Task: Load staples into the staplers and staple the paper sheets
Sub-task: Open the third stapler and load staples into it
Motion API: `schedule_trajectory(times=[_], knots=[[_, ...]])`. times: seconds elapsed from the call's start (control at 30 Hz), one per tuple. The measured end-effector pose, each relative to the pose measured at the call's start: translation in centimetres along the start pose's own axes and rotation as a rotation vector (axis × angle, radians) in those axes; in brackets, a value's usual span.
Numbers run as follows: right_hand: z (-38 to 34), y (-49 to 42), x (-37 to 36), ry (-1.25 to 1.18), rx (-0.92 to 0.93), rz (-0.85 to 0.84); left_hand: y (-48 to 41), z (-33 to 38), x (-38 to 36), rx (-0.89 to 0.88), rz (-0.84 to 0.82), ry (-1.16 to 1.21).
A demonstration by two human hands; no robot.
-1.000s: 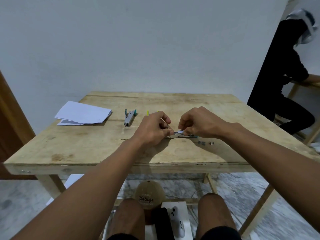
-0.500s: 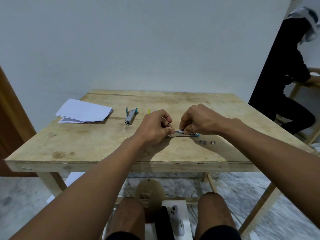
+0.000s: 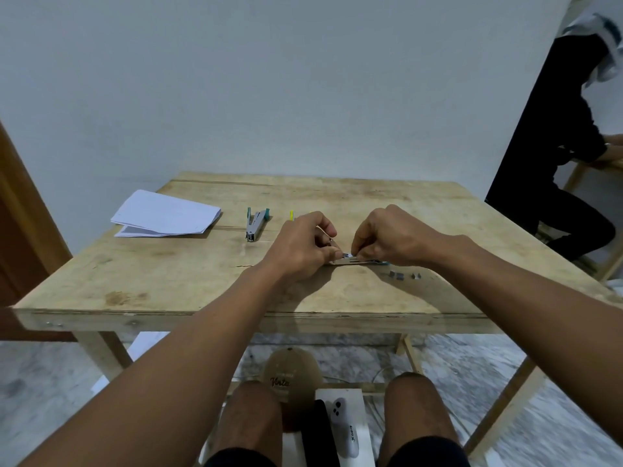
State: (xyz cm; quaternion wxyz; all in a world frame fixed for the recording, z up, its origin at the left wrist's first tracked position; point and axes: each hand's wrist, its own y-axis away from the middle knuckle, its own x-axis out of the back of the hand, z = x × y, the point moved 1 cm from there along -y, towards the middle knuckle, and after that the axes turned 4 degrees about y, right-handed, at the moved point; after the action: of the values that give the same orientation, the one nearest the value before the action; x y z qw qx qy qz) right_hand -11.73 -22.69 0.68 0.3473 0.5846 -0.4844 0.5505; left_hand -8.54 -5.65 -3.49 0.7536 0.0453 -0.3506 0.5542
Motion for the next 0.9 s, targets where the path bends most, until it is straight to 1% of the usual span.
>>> schedule_trajectory(times=[0.33, 0.43, 0.5, 0.53, 0.6, 0.7, 0.8, 0.9], knots=[[0.3, 0.6, -0.6, 0.053, -0.002, 0.016, -0.1, 0.0, 0.0, -0.007, 0.012, -0.015], [0.6, 0.7, -0.4, -0.021, -0.063, 0.046, -0.1, 0.0, -0.1, -0.014, 0.020, -0.027], [1.0, 0.8, -0.4, -0.036, -0.102, 0.031, 0.1, -0.2, -0.3, -0.022, 0.018, -0.043], [1.1, 0.9, -0.6, -0.023, -0.107, 0.002, 0.1, -0.2, -0.4, -0.029, 0.017, -0.069], [1.2, 1.0, -0.8, 0.005, -0.106, -0.046, 0.3, 0.0, -0.5, -0.048, 0.006, -0.198], [0.8, 1.0, -0.7, 0.050, -0.099, -0.036, 0.3, 0.9, -0.6, -0.070, -0.070, -0.436], [0.6, 0.9, -0.5, 0.117, -0.064, 0.035, -0.1, 1.6, -0.2, 0.007, -0.151, -0.517], [0.9, 1.1, -0.5, 0.080, -0.040, 0.091, -0.3, 2.3, 0.4, 0.148, -0.207, -0.454]])
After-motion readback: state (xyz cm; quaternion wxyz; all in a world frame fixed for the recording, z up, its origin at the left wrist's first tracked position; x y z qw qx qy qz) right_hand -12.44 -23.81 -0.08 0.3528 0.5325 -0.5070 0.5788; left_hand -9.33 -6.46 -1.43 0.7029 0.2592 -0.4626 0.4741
